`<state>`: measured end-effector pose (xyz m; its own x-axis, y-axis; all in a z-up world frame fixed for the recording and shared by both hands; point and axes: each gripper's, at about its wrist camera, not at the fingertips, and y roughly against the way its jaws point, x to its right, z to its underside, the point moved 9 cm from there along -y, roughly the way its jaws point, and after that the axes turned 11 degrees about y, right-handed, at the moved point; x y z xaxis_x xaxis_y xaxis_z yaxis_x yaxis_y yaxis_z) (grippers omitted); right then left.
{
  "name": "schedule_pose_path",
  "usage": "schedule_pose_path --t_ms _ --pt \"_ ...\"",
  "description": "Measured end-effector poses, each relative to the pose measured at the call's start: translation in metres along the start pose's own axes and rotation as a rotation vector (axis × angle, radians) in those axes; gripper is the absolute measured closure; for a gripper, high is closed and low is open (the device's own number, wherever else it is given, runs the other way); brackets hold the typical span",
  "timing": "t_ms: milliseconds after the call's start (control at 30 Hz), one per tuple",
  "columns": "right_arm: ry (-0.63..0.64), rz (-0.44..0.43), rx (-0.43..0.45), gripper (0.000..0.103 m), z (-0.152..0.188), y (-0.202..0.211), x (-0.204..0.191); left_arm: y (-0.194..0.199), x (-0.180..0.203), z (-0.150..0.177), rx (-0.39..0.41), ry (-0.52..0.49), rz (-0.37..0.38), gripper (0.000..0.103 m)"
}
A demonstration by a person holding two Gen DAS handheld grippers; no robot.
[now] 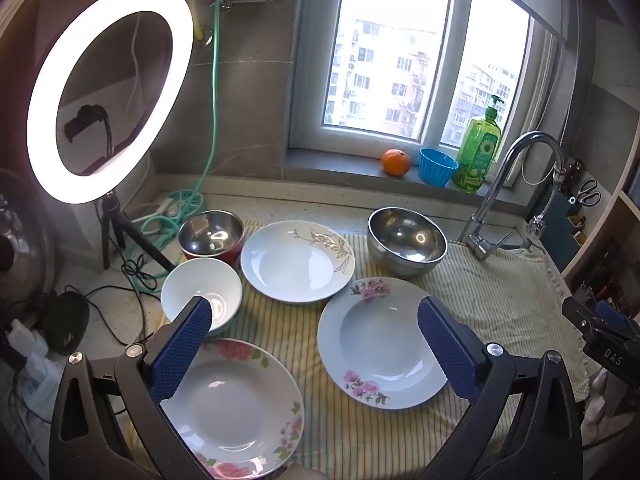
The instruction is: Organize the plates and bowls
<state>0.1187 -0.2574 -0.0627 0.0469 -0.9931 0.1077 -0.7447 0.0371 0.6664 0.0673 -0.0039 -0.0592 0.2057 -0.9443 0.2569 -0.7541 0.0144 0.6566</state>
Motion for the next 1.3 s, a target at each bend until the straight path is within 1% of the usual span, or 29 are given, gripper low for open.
schedule_pose_path --t_ms 33,167,233,300,333,533,767,1300 --pt "-0.001 0.000 0.003 0.000 -0.0002 0.0002 0.0000 -0.0005 -0.0030 -0.0024 0.000 0.005 0.011 0.001" --pt "0.005 -0.001 0.007 0.000 0.0000 0.0029 -0.0003 -0.0019 -0.0038 -0.0083 0.004 0.004 0.009 0.001" --pt "0.007 -0.003 0.009 0.000 0.0004 0.0054 -0.0005 -0.0002 -0.0034 -0.0083 0.007 0.007 0.017 0.001" --pt "0.011 -0.004 0.014 0.000 0.0006 0.0084 -0.0003 -0.0007 -0.0001 -0.0068 0.018 0.005 0.010 0.001" --pt "0.007 0.001 0.009 0.000 0.0005 0.0027 0.0027 -0.0007 0.0002 -0.0071 0.019 0.005 0.011 0.001" --pt "0.013 0.003 -0.011 0.000 -0.0010 0.0023 -0.0017 -0.0015 0.0009 -0.0078 0.017 0.004 0.015 0.001" --pt "0.015 0.004 0.002 0.000 -0.0048 0.0042 -0.0009 -0.0017 0.0008 -0.0077 0.024 0.009 0.015 0.001" --pt "0.016 0.008 -0.002 0.000 -0.0054 0.0006 -0.0014 -0.0058 0.0006 -0.0084 0.014 0.012 0.021 0.001"
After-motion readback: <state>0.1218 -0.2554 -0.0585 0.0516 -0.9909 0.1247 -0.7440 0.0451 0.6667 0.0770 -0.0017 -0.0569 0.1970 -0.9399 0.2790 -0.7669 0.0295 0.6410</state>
